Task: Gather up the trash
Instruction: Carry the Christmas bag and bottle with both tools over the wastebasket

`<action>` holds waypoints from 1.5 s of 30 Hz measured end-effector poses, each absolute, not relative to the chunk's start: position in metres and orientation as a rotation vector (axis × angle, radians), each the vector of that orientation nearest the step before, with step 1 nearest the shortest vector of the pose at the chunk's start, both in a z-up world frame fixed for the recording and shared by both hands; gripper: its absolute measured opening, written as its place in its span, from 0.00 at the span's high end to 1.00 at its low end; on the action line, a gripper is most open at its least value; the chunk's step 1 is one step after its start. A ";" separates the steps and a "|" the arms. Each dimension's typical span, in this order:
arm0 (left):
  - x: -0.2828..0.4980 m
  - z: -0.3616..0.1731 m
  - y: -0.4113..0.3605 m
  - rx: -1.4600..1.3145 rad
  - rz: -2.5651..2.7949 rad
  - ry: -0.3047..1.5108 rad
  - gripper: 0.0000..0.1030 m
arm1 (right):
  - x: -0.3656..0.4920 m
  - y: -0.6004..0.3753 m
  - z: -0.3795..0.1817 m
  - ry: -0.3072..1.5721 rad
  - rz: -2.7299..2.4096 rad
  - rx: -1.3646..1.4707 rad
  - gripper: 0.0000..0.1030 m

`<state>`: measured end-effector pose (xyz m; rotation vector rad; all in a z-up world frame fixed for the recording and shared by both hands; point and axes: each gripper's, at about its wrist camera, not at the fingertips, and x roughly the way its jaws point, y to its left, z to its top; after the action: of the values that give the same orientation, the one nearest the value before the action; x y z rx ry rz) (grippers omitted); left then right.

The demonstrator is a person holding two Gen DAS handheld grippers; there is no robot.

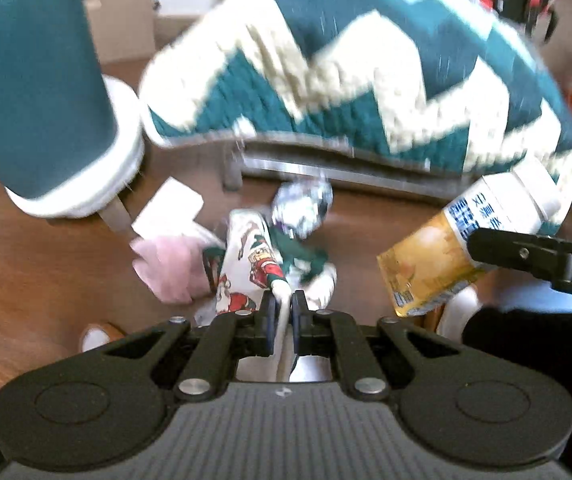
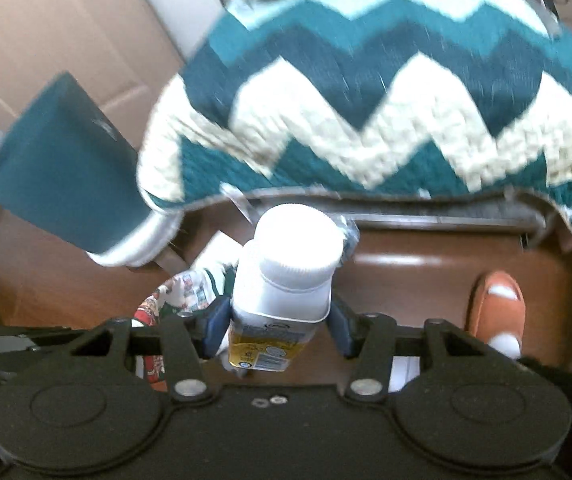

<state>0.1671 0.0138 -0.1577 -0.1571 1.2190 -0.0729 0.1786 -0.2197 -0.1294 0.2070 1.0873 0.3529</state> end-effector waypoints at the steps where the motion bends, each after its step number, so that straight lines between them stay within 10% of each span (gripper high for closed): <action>1: 0.167 -0.148 0.018 -0.165 -0.066 1.196 0.93 | 0.179 -0.218 -0.118 1.064 0.365 0.206 0.50; 27: 0.216 0.101 0.179 -0.030 0.128 0.626 0.94 | 0.267 -0.015 0.072 0.661 0.688 0.038 0.51; 45: 0.296 -0.015 0.291 -0.102 0.251 0.794 0.94 | 0.330 0.127 -0.010 0.750 0.759 -0.124 0.51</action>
<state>0.2956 0.2911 -0.0148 -0.1017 0.7943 0.2509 0.3297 0.1266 -0.0101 -0.1236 0.7497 0.7586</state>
